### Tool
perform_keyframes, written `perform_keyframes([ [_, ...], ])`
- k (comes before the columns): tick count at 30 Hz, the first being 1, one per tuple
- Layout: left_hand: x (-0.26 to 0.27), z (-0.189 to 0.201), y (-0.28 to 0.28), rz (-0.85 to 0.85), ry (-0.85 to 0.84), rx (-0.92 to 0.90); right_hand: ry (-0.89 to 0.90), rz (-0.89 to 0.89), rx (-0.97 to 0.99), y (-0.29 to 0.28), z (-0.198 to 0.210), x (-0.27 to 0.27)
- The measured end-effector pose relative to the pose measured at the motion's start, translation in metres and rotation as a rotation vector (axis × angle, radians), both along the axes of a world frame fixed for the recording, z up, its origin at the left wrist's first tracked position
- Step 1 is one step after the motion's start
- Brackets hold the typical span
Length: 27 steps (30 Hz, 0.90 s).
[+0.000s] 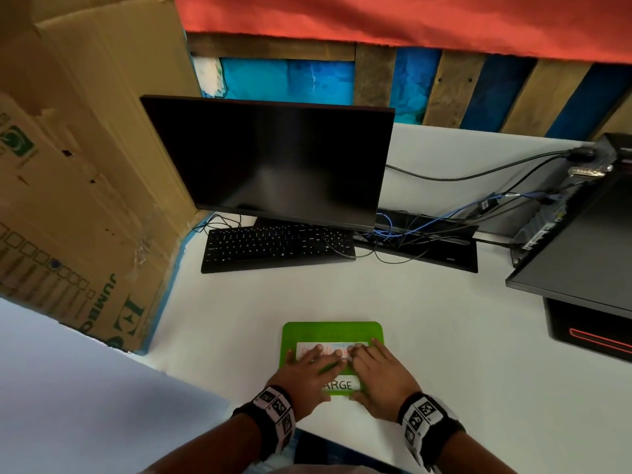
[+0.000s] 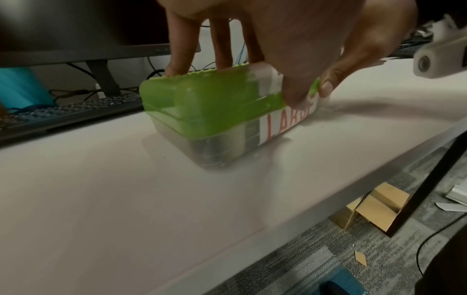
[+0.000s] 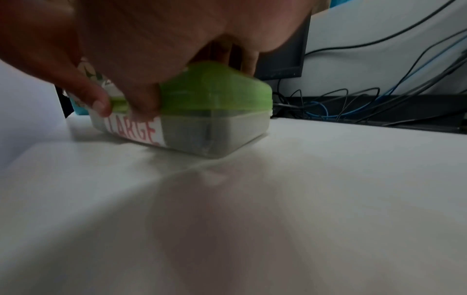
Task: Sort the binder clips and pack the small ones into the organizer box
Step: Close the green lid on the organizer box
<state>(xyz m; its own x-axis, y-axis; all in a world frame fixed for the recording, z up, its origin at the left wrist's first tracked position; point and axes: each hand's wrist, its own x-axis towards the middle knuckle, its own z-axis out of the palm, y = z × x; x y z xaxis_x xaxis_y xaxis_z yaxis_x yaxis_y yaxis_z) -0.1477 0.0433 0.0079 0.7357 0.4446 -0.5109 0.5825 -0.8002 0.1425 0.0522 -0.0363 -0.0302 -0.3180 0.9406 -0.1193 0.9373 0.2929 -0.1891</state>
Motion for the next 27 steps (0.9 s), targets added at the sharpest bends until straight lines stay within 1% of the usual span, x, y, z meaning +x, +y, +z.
perform_keyframes([
  [1,0.0,-0.001,0.001,0.007,-0.01,0.004,0.004,0.001,0.058,0.0,-0.005,-0.002],
  [4,-0.001,-0.003,0.001,0.029,-0.044,0.002,0.03,-0.012,0.141,0.001,-0.007,-0.007],
  [7,-0.001,-0.008,0.0,0.045,-0.065,0.001,0.045,-0.002,0.151,0.002,-0.006,-0.009],
  [11,-0.001,-0.012,-0.003,0.048,-0.081,0.046,0.01,0.03,0.145,0.002,-0.006,-0.007],
  [13,-0.001,-0.011,-0.005,0.044,-0.093,0.072,-0.001,0.028,0.127,0.003,-0.003,-0.008],
  [16,-0.003,-0.014,-0.006,0.016,-0.079,0.038,-0.019,0.03,0.098,0.005,0.003,-0.008],
  [17,-0.005,-0.016,-0.006,0.015,-0.084,0.065,-0.022,0.023,0.103,0.005,0.005,-0.009],
  [20,-0.005,-0.012,-0.007,0.032,-0.095,0.045,0.021,0.014,0.074,0.004,0.014,-0.007],
  [23,-0.005,-0.005,-0.005,0.043,-0.101,0.071,0.055,0.049,-0.035,0.002,0.022,0.007],
  [25,-0.008,-0.002,0.0,0.017,-0.098,0.084,0.082,0.071,-0.069,0.002,0.024,0.017],
  [26,-0.011,-0.004,0.003,0.029,-0.061,0.079,0.087,0.085,-0.075,0.003,0.024,0.02],
  [27,-0.015,-0.01,0.005,0.046,-0.068,0.129,0.09,0.103,-0.096,0.005,0.025,0.022],
])
